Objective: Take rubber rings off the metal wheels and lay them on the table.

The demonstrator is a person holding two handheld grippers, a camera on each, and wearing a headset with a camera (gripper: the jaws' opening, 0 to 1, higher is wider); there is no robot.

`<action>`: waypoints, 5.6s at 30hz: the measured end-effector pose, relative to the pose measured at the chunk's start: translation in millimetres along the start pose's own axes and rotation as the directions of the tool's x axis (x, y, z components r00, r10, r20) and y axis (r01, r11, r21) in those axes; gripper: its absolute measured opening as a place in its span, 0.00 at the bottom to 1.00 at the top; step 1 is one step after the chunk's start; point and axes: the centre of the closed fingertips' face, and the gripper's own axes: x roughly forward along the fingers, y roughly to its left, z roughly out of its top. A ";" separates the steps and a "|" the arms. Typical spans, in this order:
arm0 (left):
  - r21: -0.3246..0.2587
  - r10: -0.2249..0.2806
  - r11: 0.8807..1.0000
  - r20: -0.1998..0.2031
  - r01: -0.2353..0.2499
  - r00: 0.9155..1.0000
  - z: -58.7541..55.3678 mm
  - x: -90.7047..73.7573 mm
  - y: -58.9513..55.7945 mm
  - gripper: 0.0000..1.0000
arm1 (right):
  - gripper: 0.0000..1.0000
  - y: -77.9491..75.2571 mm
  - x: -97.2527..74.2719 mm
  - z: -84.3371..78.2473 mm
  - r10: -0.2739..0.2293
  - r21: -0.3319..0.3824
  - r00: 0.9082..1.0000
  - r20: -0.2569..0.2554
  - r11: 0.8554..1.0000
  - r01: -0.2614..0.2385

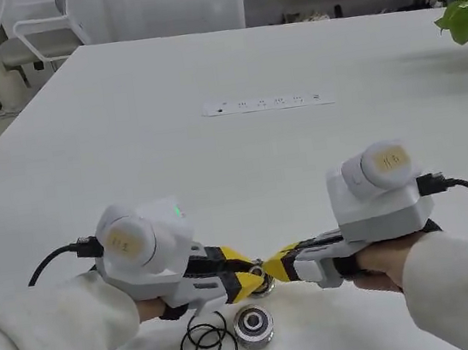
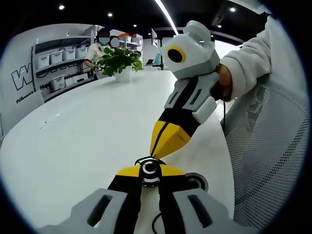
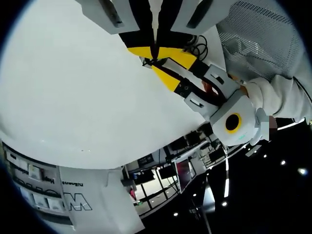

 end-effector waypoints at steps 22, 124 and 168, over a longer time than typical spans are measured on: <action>-0.043 -0.027 0.999 -0.032 0.025 0.999 1.7 0.4 -4.5 0.12 | 0.00 -0.4 -1.2 -1.6 0.006 0.047 1.000 0.000 0.999 -0.006; -0.183 0.127 0.974 -0.037 -0.132 0.991 -16.9 -158.1 -52.9 0.93 | 0.00 74.9 17.8 -20.7 0.155 -0.170 0.976 -0.155 0.969 -0.181; -0.228 0.123 0.965 -0.025 -0.126 0.992 -17.5 -156.5 -54.2 0.90 | 0.15 66.2 12.3 -2.7 0.120 -0.228 0.989 -0.086 0.964 -0.136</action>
